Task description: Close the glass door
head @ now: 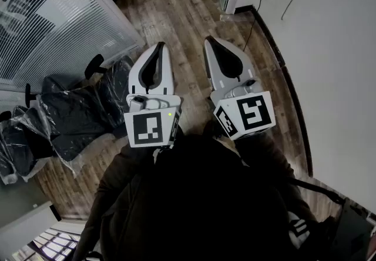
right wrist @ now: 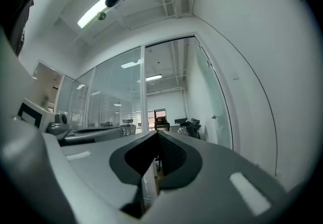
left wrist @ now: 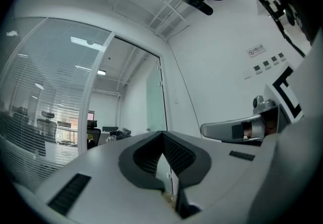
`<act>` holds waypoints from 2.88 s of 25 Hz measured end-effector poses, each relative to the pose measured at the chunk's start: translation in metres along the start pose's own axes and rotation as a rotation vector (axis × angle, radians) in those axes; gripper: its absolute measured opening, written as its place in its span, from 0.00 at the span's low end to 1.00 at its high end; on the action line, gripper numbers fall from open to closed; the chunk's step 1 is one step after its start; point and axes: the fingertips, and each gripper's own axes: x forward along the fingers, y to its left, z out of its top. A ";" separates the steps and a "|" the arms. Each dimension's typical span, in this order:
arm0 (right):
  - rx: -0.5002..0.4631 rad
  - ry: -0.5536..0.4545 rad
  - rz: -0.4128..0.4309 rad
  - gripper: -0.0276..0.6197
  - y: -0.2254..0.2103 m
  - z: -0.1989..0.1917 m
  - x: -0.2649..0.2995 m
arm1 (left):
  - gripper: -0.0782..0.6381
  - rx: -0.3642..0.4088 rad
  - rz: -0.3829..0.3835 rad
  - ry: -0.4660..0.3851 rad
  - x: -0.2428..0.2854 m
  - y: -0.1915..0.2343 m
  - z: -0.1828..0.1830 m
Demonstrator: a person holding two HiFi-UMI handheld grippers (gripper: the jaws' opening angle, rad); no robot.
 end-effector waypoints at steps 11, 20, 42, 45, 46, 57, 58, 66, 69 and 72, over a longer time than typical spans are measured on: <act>0.024 0.011 0.029 0.05 -0.043 -0.012 0.007 | 0.10 0.003 0.060 0.034 0.025 -0.014 -0.019; 0.046 0.058 0.019 0.05 -0.107 -0.051 0.095 | 0.10 -0.019 0.067 0.072 0.128 0.024 -0.064; 0.026 0.044 -0.029 0.05 -0.248 -0.033 0.360 | 0.10 -0.045 -0.038 0.103 0.406 0.134 -0.103; 0.030 0.044 -0.030 0.05 -0.270 -0.041 0.381 | 0.10 -0.043 -0.029 0.117 0.435 0.139 -0.115; 0.031 0.043 -0.029 0.05 -0.277 -0.043 0.389 | 0.10 -0.045 -0.022 0.117 0.447 0.141 -0.118; 0.044 0.021 0.023 0.05 -0.388 -0.034 0.510 | 0.10 -0.021 0.066 0.085 0.607 0.164 -0.116; 0.045 0.021 0.033 0.05 -0.394 -0.034 0.519 | 0.10 -0.017 0.075 0.087 0.618 0.165 -0.117; 0.053 0.033 0.071 0.05 -0.450 -0.034 0.588 | 0.10 -0.006 0.116 0.117 0.695 0.182 -0.130; 0.051 0.043 0.082 0.05 -0.467 -0.037 0.617 | 0.10 0.000 0.118 0.114 0.725 0.192 -0.134; 0.050 0.053 0.089 0.05 -0.485 -0.045 0.650 | 0.10 -0.011 0.139 0.129 0.756 0.208 -0.148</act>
